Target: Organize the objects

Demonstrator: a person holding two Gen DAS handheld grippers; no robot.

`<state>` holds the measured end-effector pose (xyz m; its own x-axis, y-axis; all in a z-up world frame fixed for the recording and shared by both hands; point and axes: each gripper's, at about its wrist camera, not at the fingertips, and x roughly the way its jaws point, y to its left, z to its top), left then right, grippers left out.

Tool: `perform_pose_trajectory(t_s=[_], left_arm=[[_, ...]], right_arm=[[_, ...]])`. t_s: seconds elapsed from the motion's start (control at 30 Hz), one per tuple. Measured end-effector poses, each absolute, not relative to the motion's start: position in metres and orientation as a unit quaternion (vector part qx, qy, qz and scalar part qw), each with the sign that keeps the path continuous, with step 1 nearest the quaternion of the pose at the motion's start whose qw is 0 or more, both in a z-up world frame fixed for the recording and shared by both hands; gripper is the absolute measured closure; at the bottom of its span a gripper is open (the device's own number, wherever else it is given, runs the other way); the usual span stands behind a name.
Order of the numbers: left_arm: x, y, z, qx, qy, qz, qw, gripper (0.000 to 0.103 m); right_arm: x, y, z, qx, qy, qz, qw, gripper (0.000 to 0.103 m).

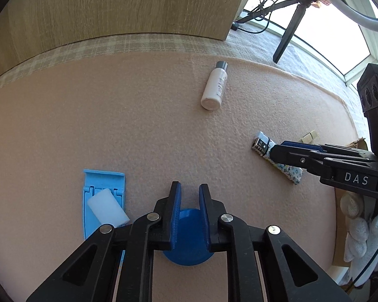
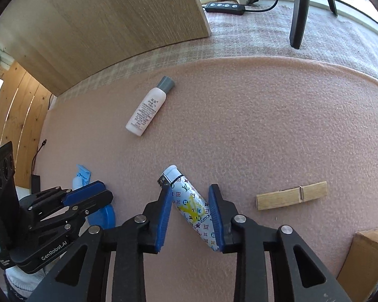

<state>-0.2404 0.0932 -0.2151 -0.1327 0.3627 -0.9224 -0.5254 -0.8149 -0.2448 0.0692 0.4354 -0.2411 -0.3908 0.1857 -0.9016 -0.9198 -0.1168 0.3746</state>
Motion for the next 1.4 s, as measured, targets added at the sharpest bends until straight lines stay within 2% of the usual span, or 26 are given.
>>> perform_pose_trajectory(t_s=[0.47, 0.63, 1.03, 1.07, 1.13, 1.17, 1.2, 1.27, 1.33, 1.4], left_arm=[[-0.163, 0.064, -0.215, -0.574, 0.060, 0.757, 0.308, 0.090], [-0.137, 0.055, -0.214, -0.567, 0.066, 0.761, 0.310, 0.090], [-0.087, 0.041, -0.210, -0.556, 0.089, 0.761, 0.322, 0.090], [-0.086, 0.037, -0.208, -0.556, 0.084, 0.762, 0.321, 0.088], [-0.082, 0.030, -0.201, -0.550, 0.082, 0.769, 0.316, 0.074], [-0.079, 0.026, -0.198, -0.545, 0.084, 0.773, 0.314, 0.057], [-0.075, 0.022, -0.195, -0.540, 0.086, 0.776, 0.314, 0.048], [-0.069, 0.016, -0.192, -0.539, 0.089, 0.777, 0.315, 0.047], [-0.062, 0.013, -0.193, -0.541, 0.095, 0.775, 0.314, 0.047], [-0.057, 0.011, -0.195, -0.541, 0.101, 0.775, 0.311, 0.047]], right_arm=[[0.064, 0.366, -0.242, -0.364, 0.491, 0.673, 0.417, 0.089], [0.068, 0.333, -0.242, -0.366, 0.486, 0.677, 0.414, 0.090], [0.087, 0.251, -0.248, -0.330, 0.531, 0.676, 0.389, 0.091], [0.088, 0.248, -0.247, -0.330, 0.529, 0.676, 0.392, 0.091], [0.090, 0.244, -0.246, -0.331, 0.524, 0.675, 0.401, 0.091], [0.090, 0.242, -0.244, -0.333, 0.520, 0.674, 0.405, 0.089], [0.090, 0.241, -0.242, -0.334, 0.515, 0.673, 0.414, 0.086], [0.089, 0.238, -0.236, -0.335, 0.498, 0.676, 0.427, 0.066], [0.084, 0.234, -0.230, -0.346, 0.477, 0.682, 0.434, 0.061], [0.077, 0.230, -0.226, -0.359, 0.456, 0.686, 0.439, 0.061]])
